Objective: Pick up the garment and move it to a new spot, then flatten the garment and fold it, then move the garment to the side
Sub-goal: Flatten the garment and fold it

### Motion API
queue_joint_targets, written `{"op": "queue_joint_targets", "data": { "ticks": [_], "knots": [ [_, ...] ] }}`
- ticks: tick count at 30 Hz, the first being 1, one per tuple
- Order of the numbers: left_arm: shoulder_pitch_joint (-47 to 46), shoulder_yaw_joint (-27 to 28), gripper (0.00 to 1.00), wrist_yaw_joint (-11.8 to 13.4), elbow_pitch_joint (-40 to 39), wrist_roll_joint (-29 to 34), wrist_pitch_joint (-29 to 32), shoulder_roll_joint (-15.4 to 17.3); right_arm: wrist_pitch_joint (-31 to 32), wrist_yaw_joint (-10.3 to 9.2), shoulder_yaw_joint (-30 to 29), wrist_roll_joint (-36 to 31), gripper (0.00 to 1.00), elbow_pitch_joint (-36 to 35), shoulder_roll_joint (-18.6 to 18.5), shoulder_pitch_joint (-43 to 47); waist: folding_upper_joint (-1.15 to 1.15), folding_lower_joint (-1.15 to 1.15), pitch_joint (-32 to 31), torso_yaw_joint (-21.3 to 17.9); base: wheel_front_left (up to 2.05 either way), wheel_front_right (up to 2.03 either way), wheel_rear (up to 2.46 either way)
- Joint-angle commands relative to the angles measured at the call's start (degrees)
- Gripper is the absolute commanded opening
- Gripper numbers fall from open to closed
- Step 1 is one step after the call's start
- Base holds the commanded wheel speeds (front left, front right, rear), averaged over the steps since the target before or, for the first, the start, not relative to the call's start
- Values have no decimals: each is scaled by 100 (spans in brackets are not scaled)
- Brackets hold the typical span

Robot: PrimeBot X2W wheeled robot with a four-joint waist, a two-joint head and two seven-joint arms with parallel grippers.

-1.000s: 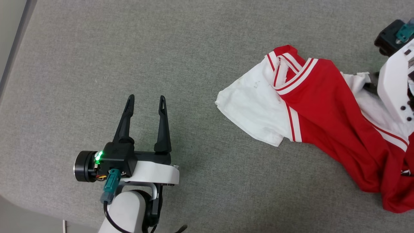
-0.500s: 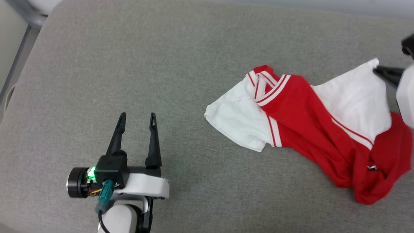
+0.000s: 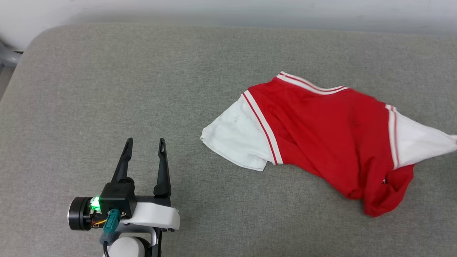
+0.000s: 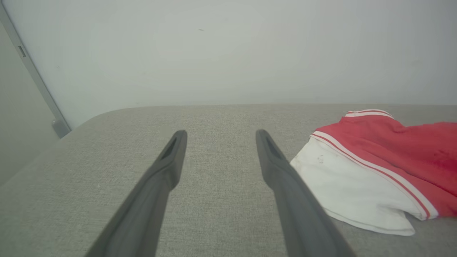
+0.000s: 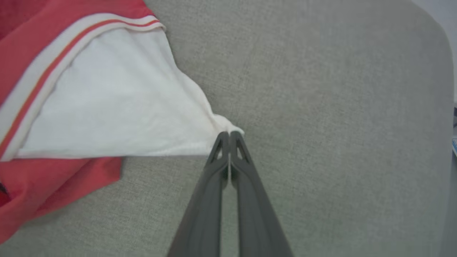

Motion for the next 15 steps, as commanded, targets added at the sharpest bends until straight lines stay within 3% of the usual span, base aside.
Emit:
{"op": "queue_joint_targets", "data": {
  "ticks": [1,9,14,15],
  "knots": [
    [-16,19,100,-20,13,19,-15,-3,-51,-6,-40,64,0,111,77,128,0,1,19,-11,0,0,0],
    [-100,-17,100,-71,46,45,-15,-3,16,-7,-148,631,0,1143,450,876,0,1,161,17,0,0,0],
    [-87,-1,100,-73,83,58,-15,-4,-153,-7,-167,756,0,1354,758,1015,0,1,162,19,0,0,0],
    [-92,22,100,-86,89,82,-15,-3,-293,-6,-204,751,18,1367,781,989,0,1,138,17,0,0,0]
  ]
}}
